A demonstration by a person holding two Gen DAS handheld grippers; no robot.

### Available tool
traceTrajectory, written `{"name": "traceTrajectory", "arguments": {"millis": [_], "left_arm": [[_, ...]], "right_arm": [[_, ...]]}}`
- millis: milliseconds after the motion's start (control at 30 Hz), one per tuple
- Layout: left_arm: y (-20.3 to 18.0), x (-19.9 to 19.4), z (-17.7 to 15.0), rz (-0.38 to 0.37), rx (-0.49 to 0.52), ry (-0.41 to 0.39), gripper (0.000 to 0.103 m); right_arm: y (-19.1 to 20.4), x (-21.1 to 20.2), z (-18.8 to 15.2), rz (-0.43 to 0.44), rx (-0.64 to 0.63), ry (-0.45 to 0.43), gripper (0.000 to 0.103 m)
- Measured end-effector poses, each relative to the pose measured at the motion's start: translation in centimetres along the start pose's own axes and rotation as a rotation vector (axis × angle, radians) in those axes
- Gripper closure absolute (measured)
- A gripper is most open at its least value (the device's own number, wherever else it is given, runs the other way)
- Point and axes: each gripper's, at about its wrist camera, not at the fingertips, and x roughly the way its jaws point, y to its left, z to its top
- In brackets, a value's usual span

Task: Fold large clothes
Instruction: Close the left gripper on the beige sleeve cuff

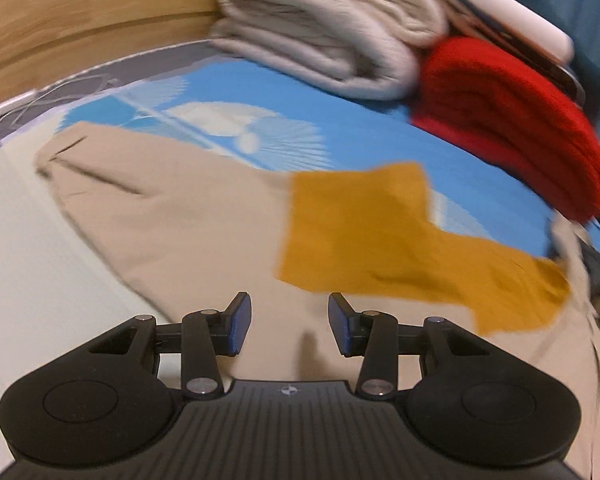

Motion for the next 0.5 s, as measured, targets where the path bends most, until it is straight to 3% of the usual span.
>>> {"name": "traceTrajectory", "arguments": {"millis": [33,100,267,500], "left_arm": [[1.0,0.3,0.3,-0.016,-0.055,0.088,0.055],[3.3,1.0,1.0,0.01,-0.104,0.083,0.054],[9.4,2.6,2.3,0.074,-0.274,0.071,0.051],[16.4,4.9,2.9,0.101,-0.504,0.054,0.051]], "right_arm": [[0.0,0.1,-0.2,0.007,0.005,0.006,0.08],[-0.2,0.9,-0.2,-0.001,0.011,0.028,0.088],[-0.7,2.6,0.0,-0.017,0.06,0.088,0.088],[-0.5,3.8,-1.1,0.003,0.035,0.147,0.088]]}}
